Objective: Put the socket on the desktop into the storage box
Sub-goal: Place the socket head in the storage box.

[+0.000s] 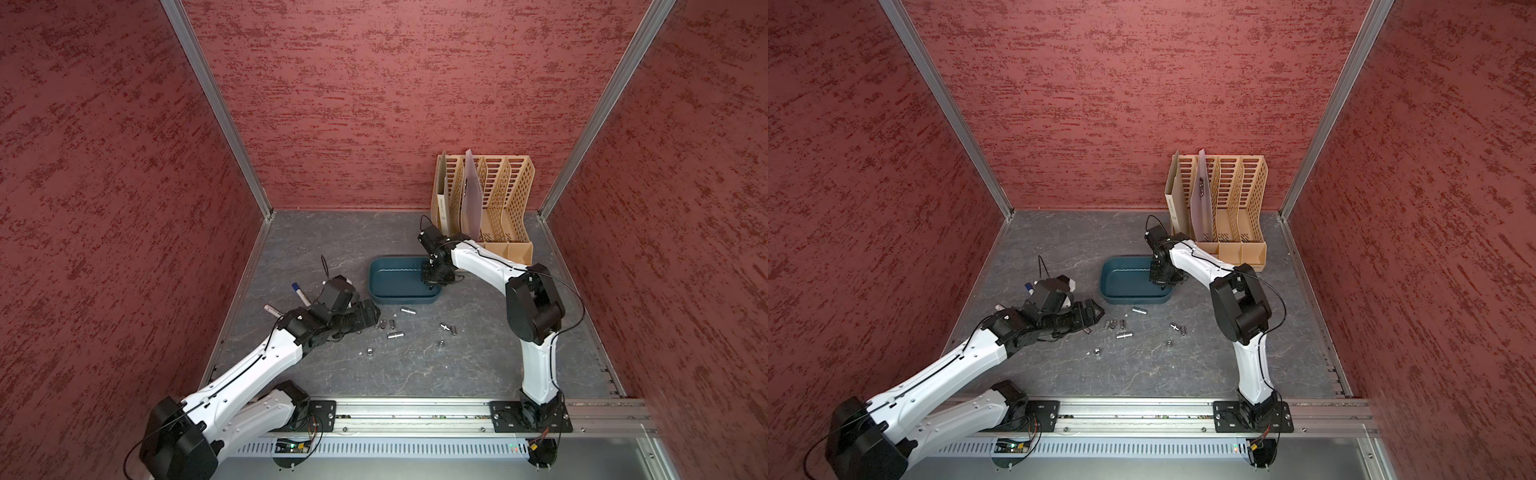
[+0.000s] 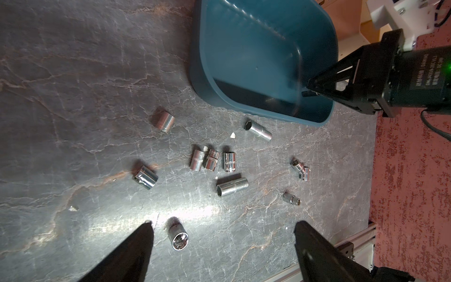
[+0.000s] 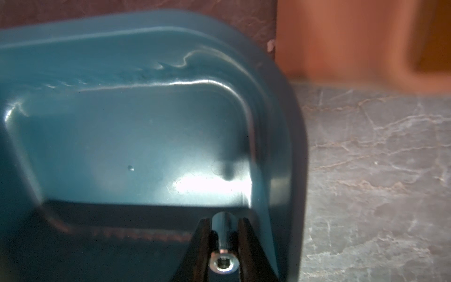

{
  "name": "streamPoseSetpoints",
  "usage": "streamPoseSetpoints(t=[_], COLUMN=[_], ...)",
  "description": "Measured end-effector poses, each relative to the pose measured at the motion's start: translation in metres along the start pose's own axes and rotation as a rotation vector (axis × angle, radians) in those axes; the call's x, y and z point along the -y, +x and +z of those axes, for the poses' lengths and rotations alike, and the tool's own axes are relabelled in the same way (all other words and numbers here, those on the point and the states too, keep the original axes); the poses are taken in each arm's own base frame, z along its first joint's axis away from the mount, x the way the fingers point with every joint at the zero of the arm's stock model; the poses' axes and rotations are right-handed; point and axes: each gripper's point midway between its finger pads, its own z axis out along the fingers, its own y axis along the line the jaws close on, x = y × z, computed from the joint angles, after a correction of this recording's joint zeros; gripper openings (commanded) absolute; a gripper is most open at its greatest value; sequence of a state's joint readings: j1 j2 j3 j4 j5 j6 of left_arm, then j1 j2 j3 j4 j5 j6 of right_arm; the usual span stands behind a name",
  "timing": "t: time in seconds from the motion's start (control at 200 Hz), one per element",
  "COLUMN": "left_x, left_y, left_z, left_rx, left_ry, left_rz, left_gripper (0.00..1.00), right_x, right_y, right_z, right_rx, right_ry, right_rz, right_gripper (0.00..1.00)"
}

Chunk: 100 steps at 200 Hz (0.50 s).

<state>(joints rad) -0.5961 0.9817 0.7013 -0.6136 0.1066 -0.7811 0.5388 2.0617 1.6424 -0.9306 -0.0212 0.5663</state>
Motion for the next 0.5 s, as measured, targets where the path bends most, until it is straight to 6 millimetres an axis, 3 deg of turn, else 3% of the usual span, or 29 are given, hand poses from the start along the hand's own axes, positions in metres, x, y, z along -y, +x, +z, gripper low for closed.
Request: streamPoseSetpoints(t=[0.17,0.366,0.501], left_x=[-0.0007,-0.0023,-0.0029], left_y=[-0.0003,0.0003,-0.0004], left_z=[0.0001,0.0001,0.0000], left_rx=[0.000,-0.003,-0.001], left_ry=[-0.002,-0.008,-0.009], left_rz=[-0.002,-0.004,-0.006], left_gripper=[0.93,0.93,0.93], right_x=[0.0019,0.0025,0.0022], right_y=[0.0010,0.0013,0.0015], right_z=[0.0069,0.0083,0.0081], right_rx=[-0.011,-0.013,-0.013], right_ry=[0.014,0.018,0.018], right_rz=[-0.006,-0.006,-0.007], right_gripper=[0.16,0.34,0.39])
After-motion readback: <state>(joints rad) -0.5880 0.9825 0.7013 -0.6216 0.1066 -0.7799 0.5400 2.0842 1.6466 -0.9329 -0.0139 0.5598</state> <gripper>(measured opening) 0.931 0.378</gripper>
